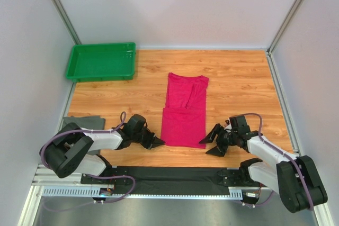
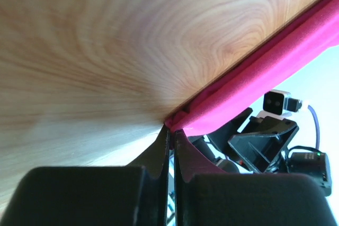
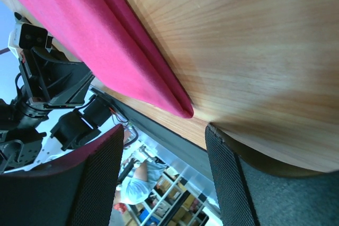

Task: Fold and stack the t-shirts
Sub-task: Fold the tshirt

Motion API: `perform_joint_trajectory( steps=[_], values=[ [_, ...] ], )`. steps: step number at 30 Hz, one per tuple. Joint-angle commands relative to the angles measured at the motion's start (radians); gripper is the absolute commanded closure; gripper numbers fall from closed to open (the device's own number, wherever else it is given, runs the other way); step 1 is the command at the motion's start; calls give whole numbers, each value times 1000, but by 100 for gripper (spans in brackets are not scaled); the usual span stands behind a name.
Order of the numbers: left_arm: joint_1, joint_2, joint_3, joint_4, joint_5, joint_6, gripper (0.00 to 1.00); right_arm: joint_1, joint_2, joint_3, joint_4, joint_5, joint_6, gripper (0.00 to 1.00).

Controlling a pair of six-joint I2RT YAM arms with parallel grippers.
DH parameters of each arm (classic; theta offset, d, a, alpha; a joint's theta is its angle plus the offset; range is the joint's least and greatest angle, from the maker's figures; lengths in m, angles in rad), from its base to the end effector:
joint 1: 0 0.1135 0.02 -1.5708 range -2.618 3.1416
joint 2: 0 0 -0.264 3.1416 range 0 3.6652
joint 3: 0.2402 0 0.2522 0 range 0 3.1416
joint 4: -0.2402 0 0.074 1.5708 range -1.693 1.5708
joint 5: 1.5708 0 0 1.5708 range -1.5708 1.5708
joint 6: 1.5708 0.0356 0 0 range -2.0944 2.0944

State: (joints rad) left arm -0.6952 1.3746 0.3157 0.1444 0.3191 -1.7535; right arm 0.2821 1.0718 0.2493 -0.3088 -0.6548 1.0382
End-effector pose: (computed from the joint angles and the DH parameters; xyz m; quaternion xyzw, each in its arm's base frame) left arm 0.1515 -0.1409 0.1029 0.4276 -0.8326 0.3504 0.0334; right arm 0.1359 0.0620 0.1141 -0.2760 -0.8847 -0.3745 0.0294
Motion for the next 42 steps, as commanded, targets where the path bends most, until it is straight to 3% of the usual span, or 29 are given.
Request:
perform_joint_trajectory(
  steps=[1, 8, 18, 22, 35, 38, 39, 42],
  values=[
    [2, 3, 34, -172, -77, 61, 100, 23, 45, -25, 53, 61, 109, 38],
    [0, -75, 120, -247, -52, 77, 100, 120, 33, -41, 83, 141, 305, 42],
    [0, -135, 102, -255, -18, 52, 100, 131, -130, -145, 40, 312, 494, 48],
    [0, -147, 86, -249, -15, 40, 100, 131, -158, -159, 47, 345, 519, 54],
    [0, -134, 82, -218, 3, 40, 100, 204, 7, -50, -61, 403, 502, 57],
    [0, -131, 79, -217, 2, 46, 100, 226, 45, -45, -58, 414, 500, 67],
    [0, -131, 77, -220, 1, 48, 100, 229, 53, -47, -56, 415, 499, 80],
    [2, -132, 60, -213, -8, 55, 100, 232, 71, -50, -61, 420, 470, 99]
  ],
)
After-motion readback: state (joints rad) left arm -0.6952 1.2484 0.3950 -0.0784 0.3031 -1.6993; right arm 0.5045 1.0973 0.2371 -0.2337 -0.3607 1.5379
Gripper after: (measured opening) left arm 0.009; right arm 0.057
